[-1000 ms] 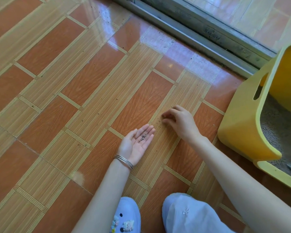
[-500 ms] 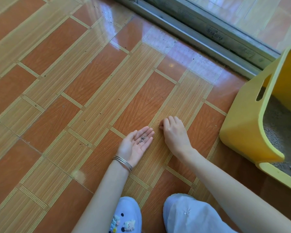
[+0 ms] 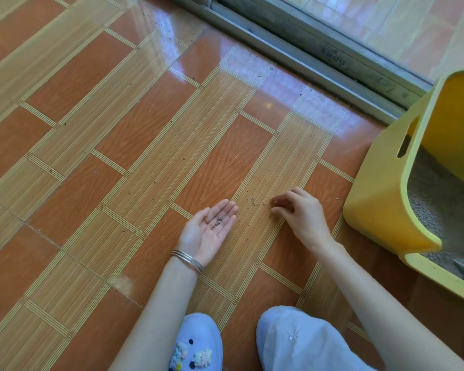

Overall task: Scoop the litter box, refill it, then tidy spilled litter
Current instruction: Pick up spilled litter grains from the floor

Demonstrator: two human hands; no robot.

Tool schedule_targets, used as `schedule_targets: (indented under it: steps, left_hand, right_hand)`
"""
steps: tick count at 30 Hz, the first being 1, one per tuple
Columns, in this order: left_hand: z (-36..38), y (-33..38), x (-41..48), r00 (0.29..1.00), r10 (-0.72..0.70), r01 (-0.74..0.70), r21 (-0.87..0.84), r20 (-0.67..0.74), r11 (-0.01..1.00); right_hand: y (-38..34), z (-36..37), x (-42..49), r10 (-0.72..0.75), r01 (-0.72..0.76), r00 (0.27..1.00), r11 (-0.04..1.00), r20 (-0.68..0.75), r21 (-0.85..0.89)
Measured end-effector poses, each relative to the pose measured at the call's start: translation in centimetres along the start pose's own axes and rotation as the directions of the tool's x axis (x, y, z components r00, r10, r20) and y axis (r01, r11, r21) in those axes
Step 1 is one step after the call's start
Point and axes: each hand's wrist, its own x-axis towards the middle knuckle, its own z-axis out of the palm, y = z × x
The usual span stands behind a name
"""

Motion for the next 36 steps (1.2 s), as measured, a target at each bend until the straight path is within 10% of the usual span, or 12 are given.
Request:
schedule_targets:
  steps: [14, 18, 22, 25, 31, 36]
  left_hand:
    - [-0.2, -0.5, 0.0, 1.0, -0.02, 0.021, 0.044, -0.021, 0.999]
    - [1.1, -1.5, 0.2, 0.998, -0.051, 0.052, 0.068, -0.023, 0.996]
    - [1.6, -1.6, 0.5, 0.999, -0.053, 0.053, 0.027, 0.003, 0.998]
    - [0.8, -0.6, 0.4, 1.0, -0.021, 0.021, 0.012, 0.004, 1.0]
    - [-0.9, 1.3, 0.2, 0.999, 0.046, -0.046, -0.03, -0.014, 0.998]
    - [-1.0, 1.1, 0.1, 0.999, 0.033, -0.034, -0.027, -0.007, 0.999]
  right_hand:
    - [-1.5, 3.3, 0.4, -0.182, 0.126, 0.967, 0.951, -0.18, -0.283]
    - [-3.9, 2.4, -0.3, -0.322, 0.324, 0.946, 0.944, -0.037, 0.059]
    - [-3.0, 1.3, 1.4, -0.13, 0.149, 0.98, 0.982, -0.153, 0.116]
    - [-0.6, 1.7, 2.6, -0.088, 0.089, 0.996, 0.996, -0.017, 0.017]
    - [-0.2, 2.9, 1.6, -0.392, 0.415, 0.896, 0.907, 0.209, -0.077]
    - [-0.5, 3.2, -0.4, -0.499, 0.489, 0.841, 0.866, 0.207, 0.103]
